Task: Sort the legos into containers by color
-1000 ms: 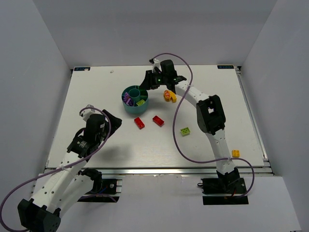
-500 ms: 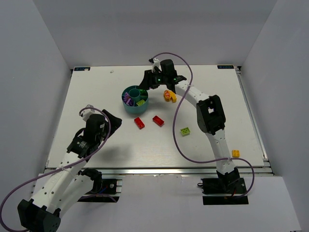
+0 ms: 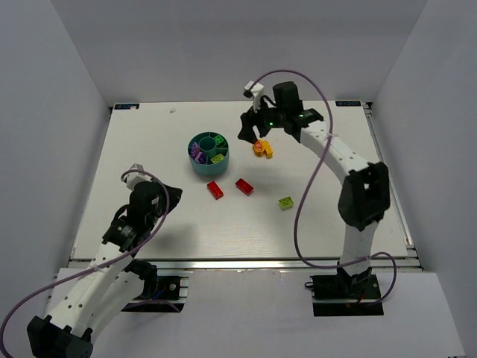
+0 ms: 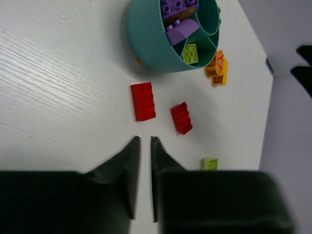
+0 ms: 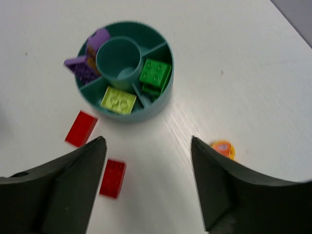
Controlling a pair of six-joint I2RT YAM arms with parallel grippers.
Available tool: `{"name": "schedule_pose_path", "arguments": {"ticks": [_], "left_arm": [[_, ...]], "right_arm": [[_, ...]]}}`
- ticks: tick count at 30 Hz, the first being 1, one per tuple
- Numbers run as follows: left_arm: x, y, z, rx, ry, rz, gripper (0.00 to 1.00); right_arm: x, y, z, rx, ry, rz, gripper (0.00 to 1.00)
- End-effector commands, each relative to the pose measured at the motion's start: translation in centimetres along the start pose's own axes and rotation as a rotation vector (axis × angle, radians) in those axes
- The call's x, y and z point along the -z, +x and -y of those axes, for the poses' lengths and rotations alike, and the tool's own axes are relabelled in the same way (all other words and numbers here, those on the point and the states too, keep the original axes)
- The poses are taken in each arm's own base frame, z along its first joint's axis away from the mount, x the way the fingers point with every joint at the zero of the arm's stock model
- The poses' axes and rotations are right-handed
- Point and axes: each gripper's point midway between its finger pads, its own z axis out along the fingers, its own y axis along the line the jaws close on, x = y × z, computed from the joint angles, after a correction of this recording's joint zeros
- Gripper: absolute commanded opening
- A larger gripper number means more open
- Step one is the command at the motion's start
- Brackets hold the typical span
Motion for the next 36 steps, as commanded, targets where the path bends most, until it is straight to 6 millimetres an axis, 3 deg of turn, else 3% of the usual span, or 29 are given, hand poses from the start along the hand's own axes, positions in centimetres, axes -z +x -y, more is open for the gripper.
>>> {"name": "schedule_pose_path", "arguments": {"ticks": [1,3,4,5,6,7,8,10,13,16,23,30,36], "left_arm": [[-0.2,-0.2,0.8,-0.016,0.059,0.013,0.17],[-0.4,0.1,0.9,-0.031,0.069,0.005,0.15],[-0.4,0.3,1.0,-0.047,0.080,-0.009,0.19],[-0.5,0.5,1.1,-0.053,0.087,-0.016,0.26],[-0.8,0.7,1.2,-0.060,0.090,-0.026,0.35],[-0.8,0.9,1.4,-0.070,0.099,-0.038,0.57],[-0.9,1.2,1.3,-0.076,0.099,-0.049,0.66],[-1.2,1.4,1.7,-0.096,0.115,-0.060,0.80],[-1.6,1.9,1.9,-0.118,0.127,-0.085,0.84],[-1.7,2.1,2.2,-0.134,0.135,-0.105,0.87],[-1.3,2.1,2.0,-0.126,0.138,-0.098,0.87],[-0.9,2.4,1.3,-0.072,0.136,-0.089,0.88],[-0.9,2.5,0.6,-0.079,0.108,-0.092,0.88]], "right_arm": [[5.1,4.4,-1.6,0.100,-0.002,-0.202,0.72],[6.8,8.2,-3.3,0.099,-0.053,-0.320,0.69],[9.1,10.0,-4.8,0.176,-0.125,-0.402,0.68],[10.2,11.1,-5.4,0.218,-0.159,-0.440,0.68],[11.2,13.6,-6.2,0.231,-0.195,-0.494,0.68],[13.1,14.0,-6.7,0.318,-0.243,-0.492,0.70],[14.0,14.8,-7.1,0.357,-0.280,-0.496,0.70],[16.0,16.2,-7.9,0.405,-0.330,-0.444,0.71],[17.5,18.5,-8.7,0.651,-0.437,-0.395,0.77],[17.1,19.4,-8.2,0.797,-0.447,-0.379,0.79],[15.3,20.1,-7.2,0.878,-0.467,-0.362,0.80],[12.3,20.5,-6.1,0.846,-0.466,-0.422,0.75],[10.7,22.1,-5.5,0.791,-0.453,-0.495,0.72]]}}
